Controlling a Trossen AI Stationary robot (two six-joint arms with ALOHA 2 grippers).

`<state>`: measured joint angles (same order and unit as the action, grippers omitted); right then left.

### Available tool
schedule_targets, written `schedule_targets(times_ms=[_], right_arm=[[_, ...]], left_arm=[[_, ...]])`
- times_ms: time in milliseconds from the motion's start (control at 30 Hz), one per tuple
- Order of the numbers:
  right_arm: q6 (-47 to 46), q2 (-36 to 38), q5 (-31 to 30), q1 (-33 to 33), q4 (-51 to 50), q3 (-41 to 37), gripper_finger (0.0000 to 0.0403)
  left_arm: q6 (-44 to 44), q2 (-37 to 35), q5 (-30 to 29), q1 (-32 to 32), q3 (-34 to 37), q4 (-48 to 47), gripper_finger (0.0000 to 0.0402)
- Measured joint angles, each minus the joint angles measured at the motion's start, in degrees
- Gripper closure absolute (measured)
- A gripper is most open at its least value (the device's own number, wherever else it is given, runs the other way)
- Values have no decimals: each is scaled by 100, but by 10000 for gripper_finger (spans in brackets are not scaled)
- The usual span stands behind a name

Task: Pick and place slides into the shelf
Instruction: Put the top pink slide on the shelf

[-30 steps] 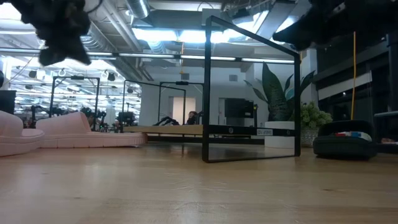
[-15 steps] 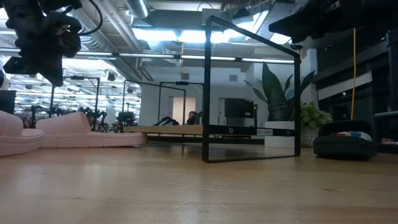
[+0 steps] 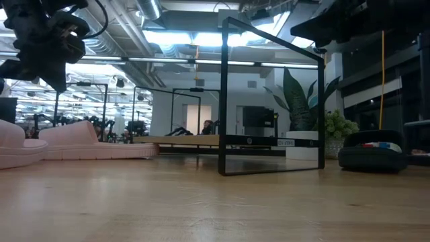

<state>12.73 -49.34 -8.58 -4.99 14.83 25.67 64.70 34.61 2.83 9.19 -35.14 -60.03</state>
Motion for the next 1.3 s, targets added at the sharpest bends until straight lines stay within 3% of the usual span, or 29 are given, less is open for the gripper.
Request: schedule_targets(times_ms=[200, 400, 533, 867, 1000, 1300], right_arm=[[0, 0, 0, 0, -36, 0, 389], [-4, 0, -2, 0, -54, 0, 382], [-9, 0, -2, 0, -52, 0, 382], [-15, 0, -2, 0, -52, 0, 382], [-12, 0, -2, 0, -52, 0, 382], [-16, 0, -2, 0, -52, 0, 382]], left_arm=[[-401, 0, -175, -1, 0, 1, 401], [-1658, 0, -185, 0, 0, 2, 401], [-2013, 0, -187, 0, 2, 4, 401], [-2013, 0, -187, -2, 2, 4, 401], [-1444, 0, -187, 0, 2, 4, 401], [-1393, 0, -241, -1, 4, 7, 401]])
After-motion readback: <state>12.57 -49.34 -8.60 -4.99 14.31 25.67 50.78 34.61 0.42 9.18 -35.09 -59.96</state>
